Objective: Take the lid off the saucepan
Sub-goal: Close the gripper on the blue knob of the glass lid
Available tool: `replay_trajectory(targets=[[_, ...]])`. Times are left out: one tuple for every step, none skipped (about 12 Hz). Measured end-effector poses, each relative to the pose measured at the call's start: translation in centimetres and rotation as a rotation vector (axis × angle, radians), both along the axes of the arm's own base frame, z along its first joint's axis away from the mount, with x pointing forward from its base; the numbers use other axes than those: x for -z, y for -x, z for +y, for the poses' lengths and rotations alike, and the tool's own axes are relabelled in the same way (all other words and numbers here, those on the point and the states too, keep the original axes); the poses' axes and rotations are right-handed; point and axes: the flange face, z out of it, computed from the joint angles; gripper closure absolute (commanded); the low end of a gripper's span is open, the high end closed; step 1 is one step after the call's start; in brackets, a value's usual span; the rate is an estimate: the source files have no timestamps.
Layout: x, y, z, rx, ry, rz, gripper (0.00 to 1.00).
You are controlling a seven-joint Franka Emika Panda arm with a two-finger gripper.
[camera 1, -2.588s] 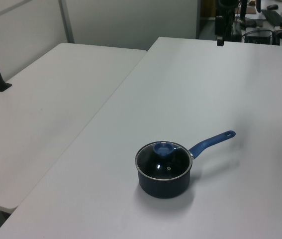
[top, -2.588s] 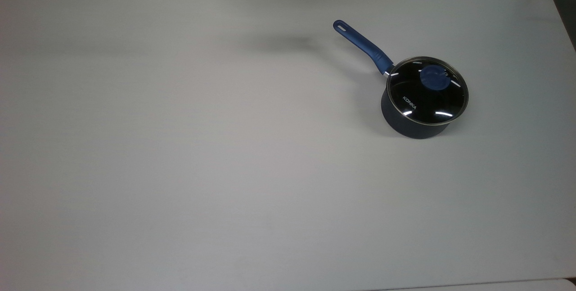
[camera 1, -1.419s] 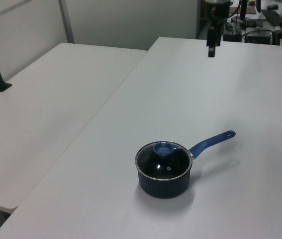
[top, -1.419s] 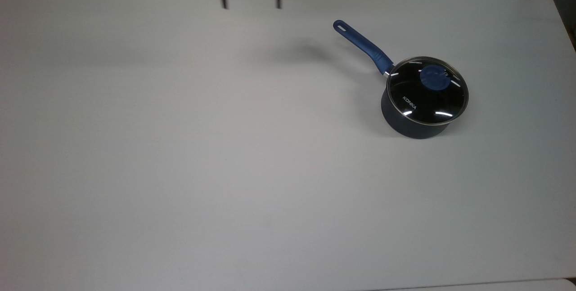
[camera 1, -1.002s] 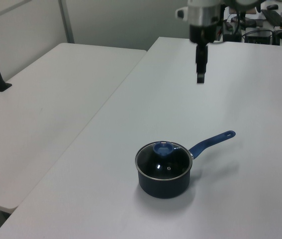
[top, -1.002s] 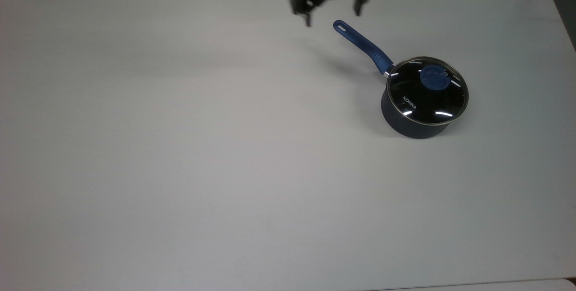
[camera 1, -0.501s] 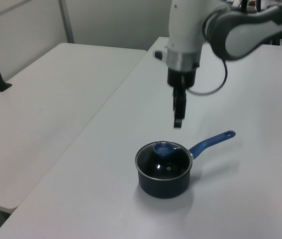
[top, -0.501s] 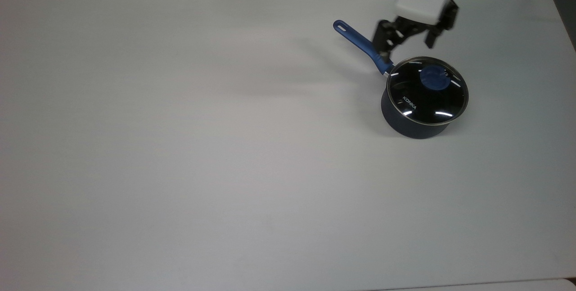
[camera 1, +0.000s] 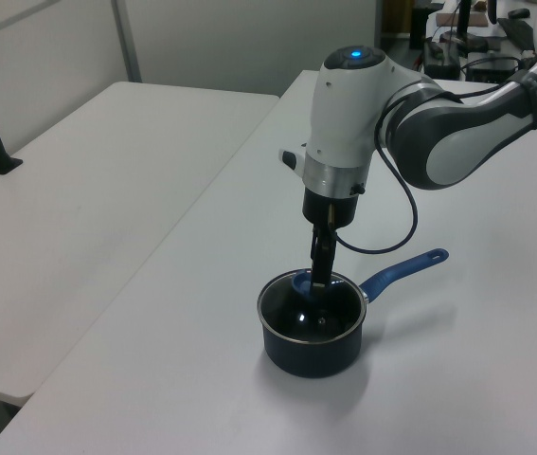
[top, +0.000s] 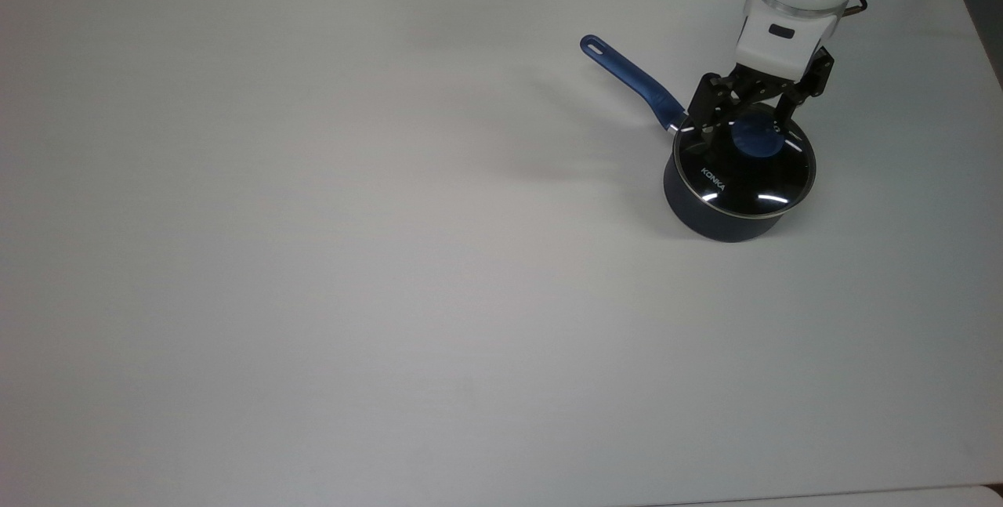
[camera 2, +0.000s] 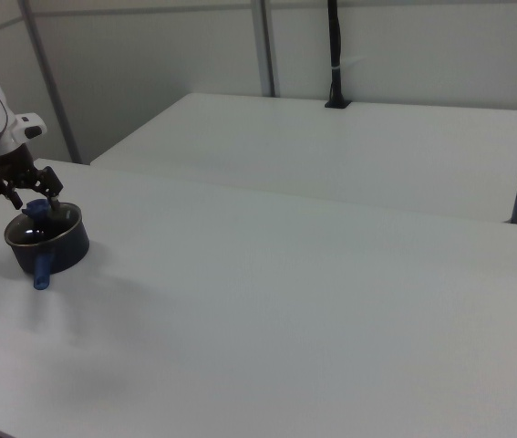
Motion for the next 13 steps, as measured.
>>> replay_trajectory(targets=[[-0.3,-0.1,0.1,0.001,-0.004,-0.005,0.0],[-0.5,-0.1,0.2,0.012,-0.007,-0.007,0.0],[-0.4,0.0,0.3,0.024,-0.009,-0.006,0.0],[-0.2,0.0,0.3,0.031,-0.009,-0.002,0.03],[0.2,0.0,0.4,0.033,-0.006,0.002,0.07],[0.6,-0.1,0.4,0.034,-0.003,0.006,0.12],[0.9,-0.1,0.4,0.034,0.0,0.01,0.2],[1.2,-0.2,0.4,0.035,0.002,0.013,0.27],[1.2,-0.2,0.5,0.034,0.002,0.013,0.32],[1.1,-0.1,0.6,0.032,0.0,0.011,0.34],[0.9,-0.2,0.8,0.029,-0.012,-0.004,0.4],[0.6,-0.3,1.1,0.026,-0.027,-0.024,0.4],[0.5,-0.3,1.3,0.021,-0.029,-0.036,0.4]])
